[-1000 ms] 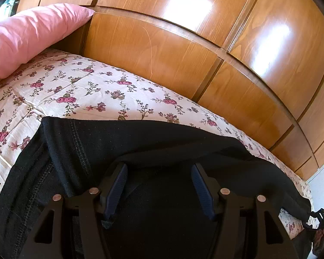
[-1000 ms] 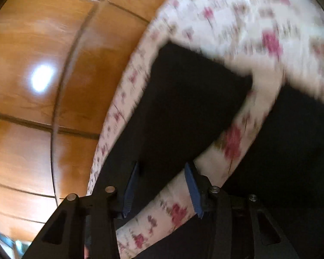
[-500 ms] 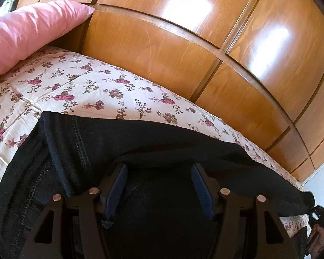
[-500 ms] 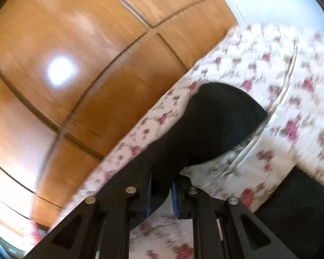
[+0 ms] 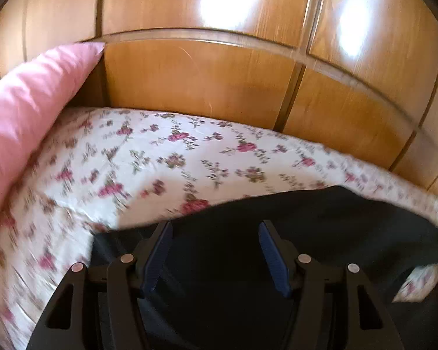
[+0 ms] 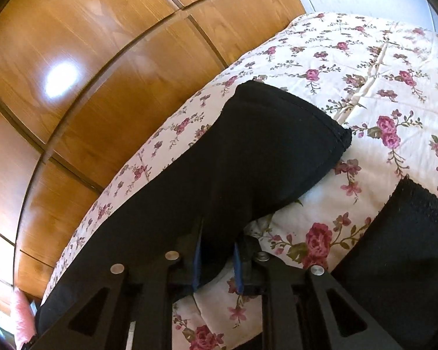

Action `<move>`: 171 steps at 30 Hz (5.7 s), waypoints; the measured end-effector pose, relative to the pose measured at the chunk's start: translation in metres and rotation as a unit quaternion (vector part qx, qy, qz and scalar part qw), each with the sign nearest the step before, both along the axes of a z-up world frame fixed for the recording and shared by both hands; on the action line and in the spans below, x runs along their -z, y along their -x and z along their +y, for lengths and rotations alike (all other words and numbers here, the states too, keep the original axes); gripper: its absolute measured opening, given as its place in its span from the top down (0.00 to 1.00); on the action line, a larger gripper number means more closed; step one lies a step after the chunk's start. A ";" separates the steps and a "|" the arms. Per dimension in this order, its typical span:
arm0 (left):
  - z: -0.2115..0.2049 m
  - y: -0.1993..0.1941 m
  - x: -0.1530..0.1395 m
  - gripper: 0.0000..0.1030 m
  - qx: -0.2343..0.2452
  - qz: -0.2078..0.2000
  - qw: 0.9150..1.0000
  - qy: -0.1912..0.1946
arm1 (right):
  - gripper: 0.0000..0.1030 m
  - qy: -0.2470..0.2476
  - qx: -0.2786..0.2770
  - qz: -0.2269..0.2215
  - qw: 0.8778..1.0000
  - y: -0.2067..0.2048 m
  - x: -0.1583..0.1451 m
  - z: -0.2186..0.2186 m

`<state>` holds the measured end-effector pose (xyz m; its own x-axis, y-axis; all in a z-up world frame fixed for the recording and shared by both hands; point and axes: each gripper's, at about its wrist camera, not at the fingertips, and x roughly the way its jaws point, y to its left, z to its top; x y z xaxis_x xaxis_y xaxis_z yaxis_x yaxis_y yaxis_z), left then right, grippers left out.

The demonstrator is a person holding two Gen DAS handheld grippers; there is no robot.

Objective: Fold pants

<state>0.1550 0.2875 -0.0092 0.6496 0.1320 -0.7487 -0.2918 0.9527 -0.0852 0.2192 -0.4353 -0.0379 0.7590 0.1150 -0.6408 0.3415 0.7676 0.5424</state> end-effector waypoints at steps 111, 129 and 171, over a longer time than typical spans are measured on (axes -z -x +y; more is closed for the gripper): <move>0.023 -0.036 -0.018 0.32 -0.123 -0.047 0.990 0.048 | 0.79 0.082 -0.014 0.016 0.996 -0.100 -0.005 -0.075; 0.084 -0.106 0.033 0.32 -0.174 0.029 0.984 0.014 | 0.79 0.088 -0.015 0.014 0.996 -0.098 -0.003 -0.075; 0.047 0.009 -0.089 0.86 -0.099 -0.137 0.984 0.052 | 0.83 -0.024 -0.034 -0.011 0.999 -0.049 -0.087 -0.094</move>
